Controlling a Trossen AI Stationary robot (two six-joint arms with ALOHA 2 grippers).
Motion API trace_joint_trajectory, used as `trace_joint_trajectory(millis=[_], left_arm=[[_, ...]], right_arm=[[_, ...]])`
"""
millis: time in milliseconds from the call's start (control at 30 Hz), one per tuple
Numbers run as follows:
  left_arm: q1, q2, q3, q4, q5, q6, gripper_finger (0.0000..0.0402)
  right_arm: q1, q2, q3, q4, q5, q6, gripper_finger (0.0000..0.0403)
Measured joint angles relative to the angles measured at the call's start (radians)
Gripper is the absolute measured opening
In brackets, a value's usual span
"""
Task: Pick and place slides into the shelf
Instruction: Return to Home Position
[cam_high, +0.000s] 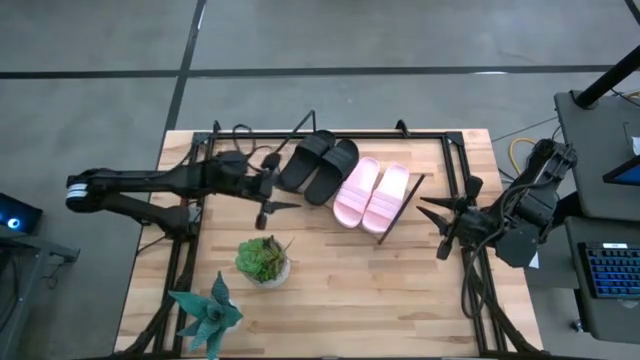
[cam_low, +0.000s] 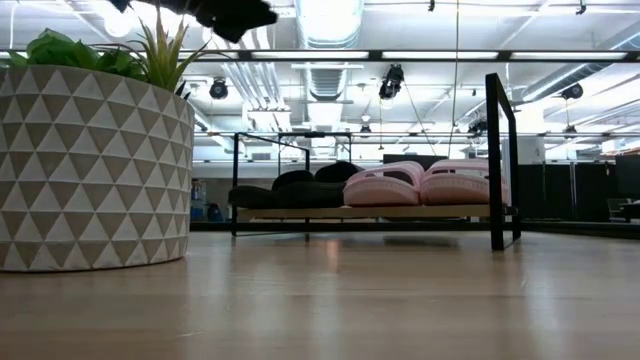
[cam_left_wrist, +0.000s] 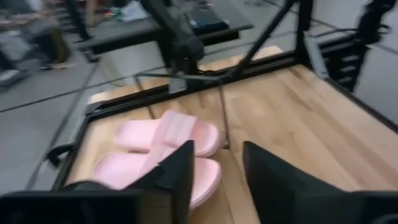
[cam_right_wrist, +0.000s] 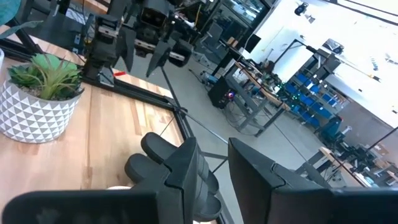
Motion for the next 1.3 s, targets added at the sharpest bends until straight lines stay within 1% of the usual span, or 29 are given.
trace_joint_trajectory(millis=[167,267,333,400,500,533,733,767,867,900,1000,1067,1100,1200,1300], left_arm=[[-0.033,-0.138,-0.145,0.050,-0.174,-0.025,0.0053],[-0.051,-0.226,-0.213,0.060,-0.192,-0.025,0.0018],[-0.066,-0.289,-0.259,0.066,-0.194,-0.024,0.0005],[-0.075,-0.354,-0.306,0.064,-0.216,-0.025,0.0005],[-0.081,-0.459,-0.369,0.058,-0.306,-0.030,0.0005],[-0.080,-0.494,-0.389,0.058,-0.320,-0.038,0.0004],[-0.080,-0.666,-0.507,0.031,-0.334,-0.049,0.0000],[-0.081,-0.704,-0.526,0.013,-0.355,-0.049,0.0000],[-0.081,-0.825,-0.581,-0.036,-0.472,-0.044,0.0000],[-0.079,-0.861,-0.599,-0.042,-0.485,-0.044,0.0000],[-0.081,-0.975,-0.640,-0.056,-0.481,-0.048,0.0000],[-0.080,-1.042,-0.664,-0.103,-0.482,-0.050,0.0000],[-0.079,-1.055,-0.673,-0.103,-0.482,-0.051,0.0000],[-0.080,-1.032,-0.683,-0.114,-0.480,-0.072,0.0000],[-0.080,-0.993,-0.700,-0.066,-0.481,-0.094,0.0000]], right_arm=[[0.000,0.001,-0.005,-0.007,-0.001,0.041,0.0082],[0.000,0.001,-0.009,-0.008,-0.002,0.052,0.0082],[0.000,0.001,-0.012,-0.007,-0.002,0.052,0.0082],[0.000,0.001,-0.017,-0.007,-0.001,0.053,0.0082],[0.000,0.001,-0.028,-0.007,-0.002,0.054,0.0082],[0.000,0.001,-0.032,-0.007,-0.001,0.057,0.0082],[0.000,0.001,-0.068,-0.007,0.000,0.086,0.0082],[0.000,0.001,-0.074,-0.007,-0.001,0.091,0.0082],[0.000,0.001,-0.085,-0.007,0.000,0.111,0.0082],[0.000,0.001,-0.086,-0.007,0.000,0.113,0.0082],[0.000,0.000,-0.086,-0.007,0.000,0.120,0.0082],[0.000,0.000,-0.086,-0.007,0.000,0.131,0.0082],[0.000,0.000,-0.086,-0.007,0.000,0.131,0.0082],[0.000,0.000,-0.087,-0.001,0.001,0.131,0.0082],[-0.002,-0.001,-0.087,0.000,0.001,0.135,0.0082]])
